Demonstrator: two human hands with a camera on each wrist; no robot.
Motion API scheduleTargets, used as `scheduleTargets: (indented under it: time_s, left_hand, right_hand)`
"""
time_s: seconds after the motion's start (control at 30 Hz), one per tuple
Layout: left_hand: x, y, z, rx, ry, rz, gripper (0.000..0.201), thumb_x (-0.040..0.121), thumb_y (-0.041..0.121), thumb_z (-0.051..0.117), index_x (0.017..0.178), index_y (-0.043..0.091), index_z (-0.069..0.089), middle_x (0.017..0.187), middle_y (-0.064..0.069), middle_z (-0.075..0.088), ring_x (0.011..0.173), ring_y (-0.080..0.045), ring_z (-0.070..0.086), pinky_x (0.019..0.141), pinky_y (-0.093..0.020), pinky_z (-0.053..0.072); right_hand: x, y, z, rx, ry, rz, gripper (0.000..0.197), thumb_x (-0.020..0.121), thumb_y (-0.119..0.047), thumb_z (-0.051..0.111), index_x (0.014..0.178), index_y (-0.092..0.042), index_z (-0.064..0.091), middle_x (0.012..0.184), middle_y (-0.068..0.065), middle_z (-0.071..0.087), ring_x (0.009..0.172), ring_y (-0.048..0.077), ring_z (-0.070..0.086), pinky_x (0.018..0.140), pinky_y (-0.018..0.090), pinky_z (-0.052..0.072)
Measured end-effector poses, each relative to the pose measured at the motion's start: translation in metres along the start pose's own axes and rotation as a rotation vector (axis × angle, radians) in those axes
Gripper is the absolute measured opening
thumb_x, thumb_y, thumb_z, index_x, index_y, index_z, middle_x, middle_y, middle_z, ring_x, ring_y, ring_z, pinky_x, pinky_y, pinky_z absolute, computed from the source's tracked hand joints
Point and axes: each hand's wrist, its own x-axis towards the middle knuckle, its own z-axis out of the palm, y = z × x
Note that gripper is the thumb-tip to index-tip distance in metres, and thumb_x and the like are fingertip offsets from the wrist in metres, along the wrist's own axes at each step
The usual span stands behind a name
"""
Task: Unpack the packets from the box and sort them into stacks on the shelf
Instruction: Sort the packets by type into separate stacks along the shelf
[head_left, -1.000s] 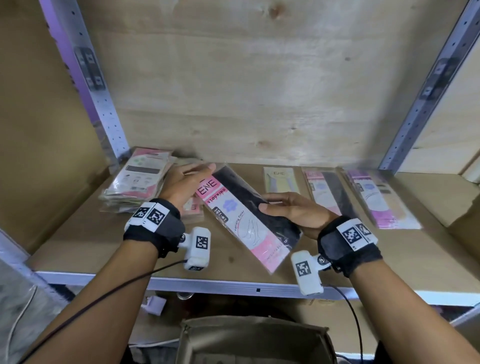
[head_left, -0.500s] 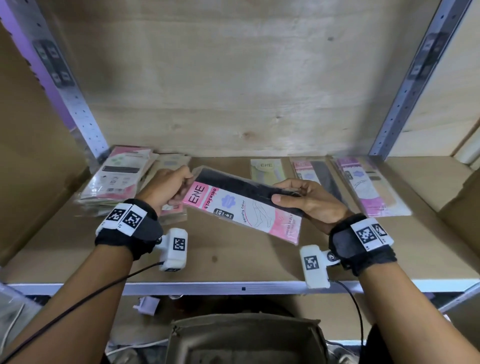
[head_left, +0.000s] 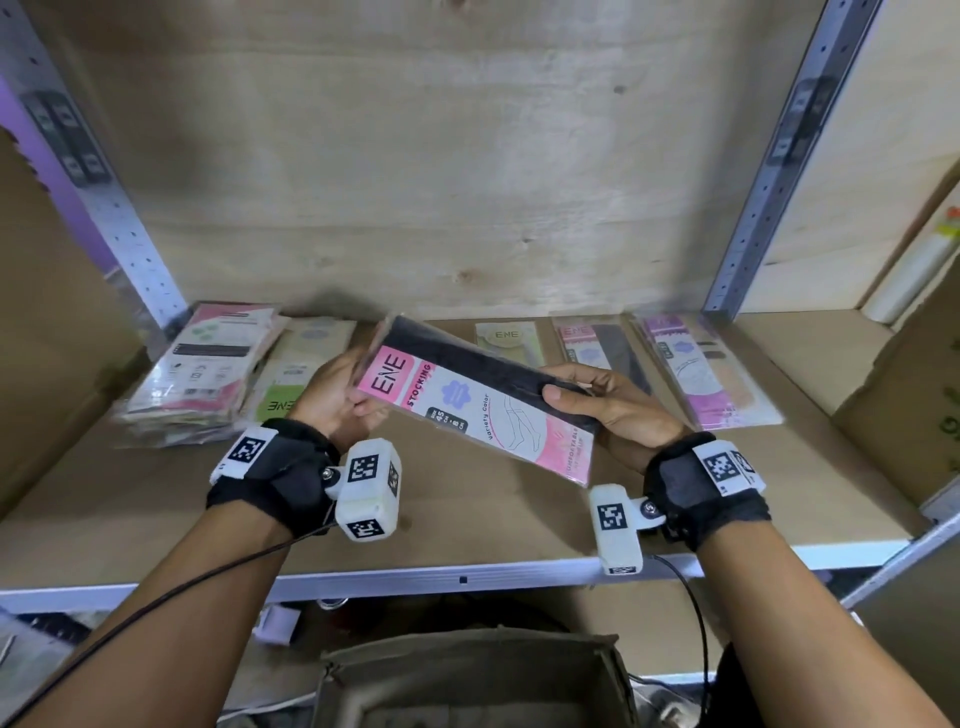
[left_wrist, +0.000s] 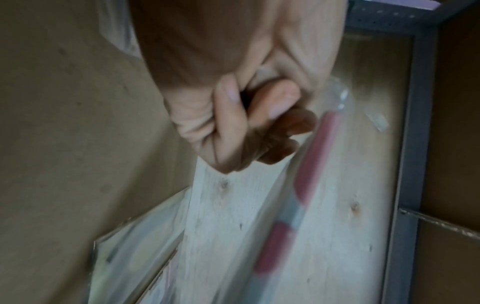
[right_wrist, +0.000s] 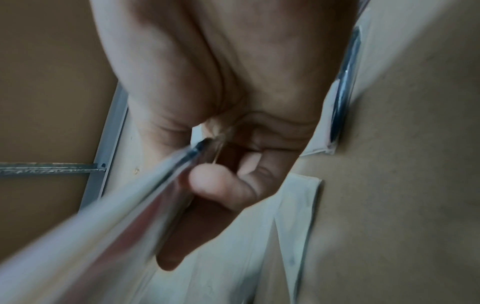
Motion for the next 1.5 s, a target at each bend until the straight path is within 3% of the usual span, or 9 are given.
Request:
scheduleTargets:
  time_s: [0.07, 0.23, 0.33, 0.5, 0.7, 0.83, 1.03, 1.23, 1.5]
  left_hand:
    - [-0.001, -0.003, 0.002, 0.004, 0.002, 0.014, 0.072, 0.109, 0.017, 0.025, 0.046, 0.018, 0.060, 0.033, 0.003, 0.037, 0.027, -0.006, 0.033, 0.034, -0.015, 0.027]
    - [-0.001, 0.001, 0.009, -0.257, 0.192, -0.115, 0.039, 0.100, 0.047, 0.049, 0.080, 0.014, 0.056, 0.047, 0.003, 0.044, 0.030, -0.006, 0.033, 0.029, -0.016, 0.022]
    - [0.005, -0.003, 0.014, -0.342, 0.308, -0.160, 0.054, 0.095, 0.064, 0.045, 0.095, 0.011, 0.056, 0.070, 0.000, 0.056, 0.047, -0.006, 0.040, 0.036, -0.015, 0.032]
    - [0.017, -0.018, 0.044, -0.198, 0.192, -0.222, 0.077, 0.089, 0.074, 0.041, 0.106, 0.003, 0.066, 0.084, -0.014, 0.076, 0.060, -0.020, 0.070, 0.052, -0.023, 0.055]
    - [0.023, -0.048, 0.091, 0.191, -0.043, -0.167, 0.050, 0.078, 0.044, 0.078, 0.114, 0.010, 0.068, 0.103, -0.016, 0.076, 0.085, -0.024, 0.076, 0.068, -0.027, 0.060]
    - [0.038, -0.046, 0.115, 0.335, -0.013, -0.049, 0.030, 0.087, 0.017, 0.076, 0.115, 0.009, 0.069, 0.102, -0.009, 0.078, 0.082, -0.018, 0.076, 0.066, -0.025, 0.060]
    - [0.068, -0.034, 0.147, 0.448, -0.037, -0.029, 0.029, 0.085, 0.008, 0.077, 0.112, 0.003, 0.069, 0.096, -0.010, 0.077, 0.073, -0.015, 0.076, 0.061, -0.023, 0.060]
    - [0.088, -0.049, 0.167, 0.550, -0.079, -0.088, 0.030, 0.089, 0.000, 0.069, 0.117, -0.010, 0.065, 0.105, -0.020, 0.073, 0.066, -0.012, 0.074, 0.057, -0.018, 0.057]
    - [0.093, -0.062, 0.191, 0.605, -0.088, -0.222, 0.039, 0.091, -0.007, 0.064, 0.128, -0.016, 0.056, 0.126, -0.030, 0.062, 0.103, -0.037, 0.067, 0.071, -0.025, 0.060]
  right_hand:
    - [-0.002, -0.002, 0.001, 0.003, -0.009, 0.015, 0.029, 0.080, -0.016, 0.070, 0.109, -0.015, 0.072, 0.101, 0.009, 0.076, 0.085, 0.020, 0.071, 0.070, 0.023, 0.056]
    - [-0.006, -0.004, -0.005, 0.046, -0.014, 0.058, 0.032, 0.089, -0.014, 0.063, 0.120, -0.010, 0.068, 0.108, 0.012, 0.074, 0.088, 0.020, 0.071, 0.070, 0.023, 0.056]
    - [-0.007, -0.005, -0.012, 0.134, 0.037, 0.078, 0.027, 0.095, -0.009, 0.058, 0.117, -0.014, 0.071, 0.114, 0.013, 0.072, 0.090, 0.021, 0.071, 0.072, 0.025, 0.059]
    - [-0.006, -0.007, -0.016, 0.262, 0.096, 0.027, 0.029, 0.095, -0.002, 0.054, 0.117, -0.012, 0.071, 0.110, 0.012, 0.074, 0.088, 0.020, 0.074, 0.060, 0.029, 0.061]
    - [-0.001, -0.003, -0.015, 0.300, 0.265, -0.006, 0.025, 0.091, 0.003, 0.062, 0.115, -0.002, 0.058, 0.104, 0.020, 0.072, 0.083, 0.031, 0.074, 0.056, 0.034, 0.061]
    - [0.002, -0.006, -0.026, 0.113, 0.370, -0.003, 0.026, 0.087, -0.001, 0.069, 0.109, -0.003, 0.054, 0.102, 0.018, 0.071, 0.076, 0.030, 0.075, 0.059, 0.038, 0.061]
    - [0.000, -0.012, -0.066, -0.070, 0.482, 0.017, 0.035, 0.086, 0.004, 0.067, 0.119, 0.004, 0.057, 0.113, 0.025, 0.067, 0.082, 0.031, 0.064, 0.064, 0.033, 0.055]
    - [-0.005, -0.015, -0.097, -0.371, 0.599, 0.104, 0.038, 0.081, -0.005, 0.076, 0.118, -0.006, 0.066, 0.094, 0.007, 0.073, 0.075, 0.019, 0.072, 0.072, 0.031, 0.061]
    - [-0.014, -0.019, -0.109, -0.647, 0.686, 0.241, 0.033, 0.078, -0.017, 0.080, 0.109, -0.014, 0.071, 0.103, 0.006, 0.074, 0.097, 0.023, 0.070, 0.094, 0.040, 0.056]
